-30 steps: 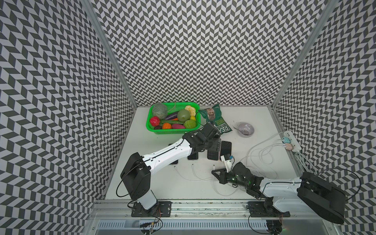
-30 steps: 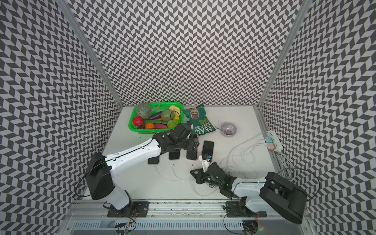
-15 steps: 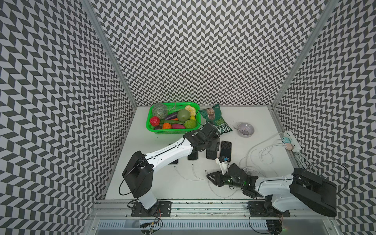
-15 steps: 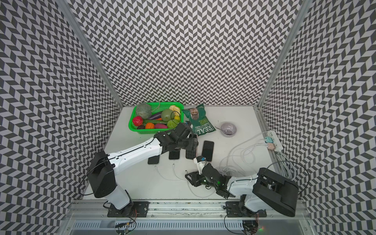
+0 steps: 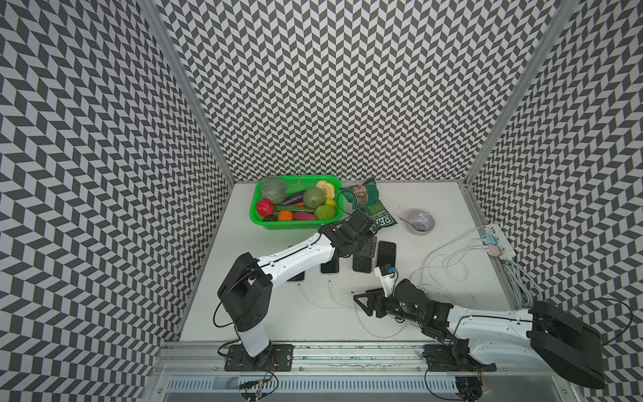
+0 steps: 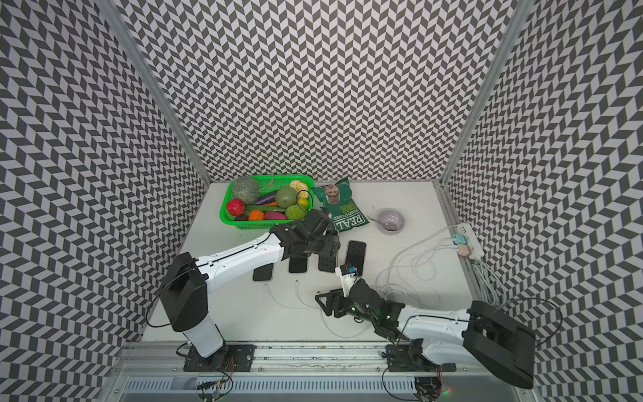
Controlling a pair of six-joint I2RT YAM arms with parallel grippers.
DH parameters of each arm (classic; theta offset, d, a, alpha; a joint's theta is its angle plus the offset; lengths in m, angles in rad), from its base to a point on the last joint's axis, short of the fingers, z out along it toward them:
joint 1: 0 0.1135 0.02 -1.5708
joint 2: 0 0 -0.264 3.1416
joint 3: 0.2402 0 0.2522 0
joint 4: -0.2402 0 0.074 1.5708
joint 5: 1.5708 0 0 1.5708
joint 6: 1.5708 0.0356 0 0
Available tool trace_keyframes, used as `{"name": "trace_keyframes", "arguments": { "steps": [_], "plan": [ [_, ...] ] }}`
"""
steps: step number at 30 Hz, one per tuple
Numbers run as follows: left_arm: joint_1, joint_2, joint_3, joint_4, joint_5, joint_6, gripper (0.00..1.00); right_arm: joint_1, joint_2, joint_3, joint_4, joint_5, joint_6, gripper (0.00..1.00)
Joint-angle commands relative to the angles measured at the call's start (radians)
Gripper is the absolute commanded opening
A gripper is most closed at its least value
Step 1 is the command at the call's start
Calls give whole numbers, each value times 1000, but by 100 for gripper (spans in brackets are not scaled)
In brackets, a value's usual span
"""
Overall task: Unplug the charging cable from the phone
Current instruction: Remove the charging cable from the phone, then place the phone at the center of the board.
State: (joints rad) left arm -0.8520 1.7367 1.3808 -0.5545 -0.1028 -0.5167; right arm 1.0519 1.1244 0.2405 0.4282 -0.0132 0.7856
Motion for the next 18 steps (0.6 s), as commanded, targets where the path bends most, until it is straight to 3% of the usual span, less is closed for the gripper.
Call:
{"name": "trace_keyframes", "arguments": {
  "steps": [1,4,6,18],
  "plan": [
    [8,14,51,33,-5,12,0,5,-91,-39,-70,71,-15,82],
    [14,33,63,32,-2,14,0,6,-174,-43,-150,114,-24,90],
    [18,48,73,29,-3,16,0,5,-219,-41,-205,147,-28,100],
    [48,148,119,10,7,39,0,4,-465,-32,-450,316,-50,100]
  ]
}}
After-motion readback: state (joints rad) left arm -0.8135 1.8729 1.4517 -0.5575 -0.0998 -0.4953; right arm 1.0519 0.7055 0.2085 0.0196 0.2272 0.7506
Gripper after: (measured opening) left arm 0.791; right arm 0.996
